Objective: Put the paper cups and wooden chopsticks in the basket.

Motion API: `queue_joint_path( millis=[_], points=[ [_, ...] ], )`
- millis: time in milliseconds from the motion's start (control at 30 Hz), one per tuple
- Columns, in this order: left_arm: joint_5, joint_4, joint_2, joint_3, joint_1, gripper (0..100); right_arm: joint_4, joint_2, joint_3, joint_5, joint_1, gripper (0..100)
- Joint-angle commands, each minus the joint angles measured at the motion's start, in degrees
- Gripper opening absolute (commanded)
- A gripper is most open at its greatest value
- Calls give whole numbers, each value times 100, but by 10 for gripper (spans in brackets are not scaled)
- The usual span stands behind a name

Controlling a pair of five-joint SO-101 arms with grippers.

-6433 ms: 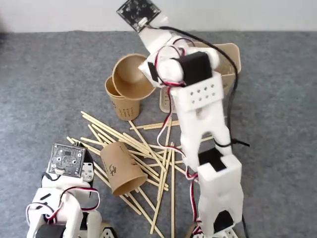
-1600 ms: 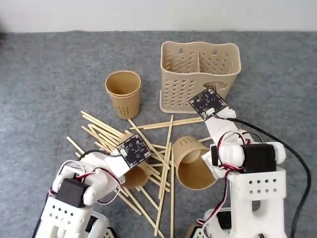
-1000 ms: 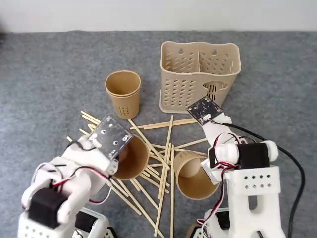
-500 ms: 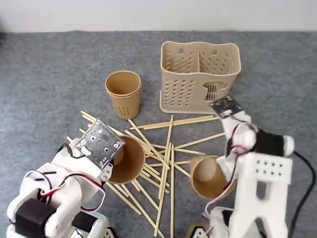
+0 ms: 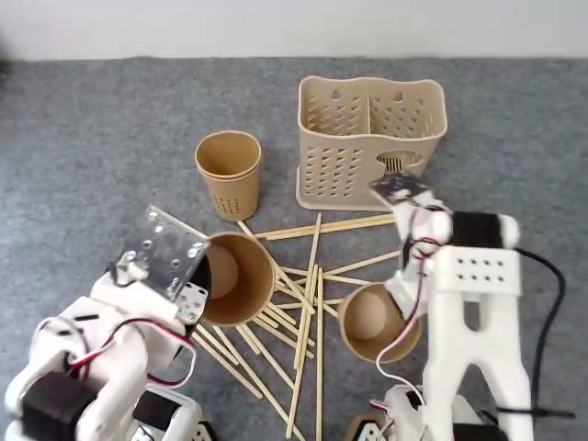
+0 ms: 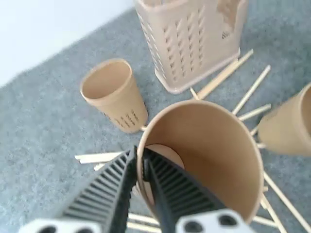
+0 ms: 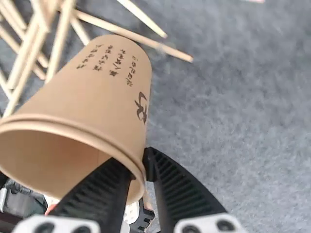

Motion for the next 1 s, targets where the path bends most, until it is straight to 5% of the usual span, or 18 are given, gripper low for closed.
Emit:
queue_joint_path(
  millis=[0, 167, 433, 967],
  points=[
    [229, -132, 18, -673, 18, 15, -84, 488, -387, -255, -382, 15],
    [510, -132, 35, -936, 237, 15, -259, 1288, -818, -255, -462, 24],
    [967, -273, 35, -892, 1503, 15, 145, 1341, -1363, -545, -488, 237],
    [1451, -1187, 44, -523, 2629, 15, 259, -1446, -1574, -571, -435, 240]
  ],
)
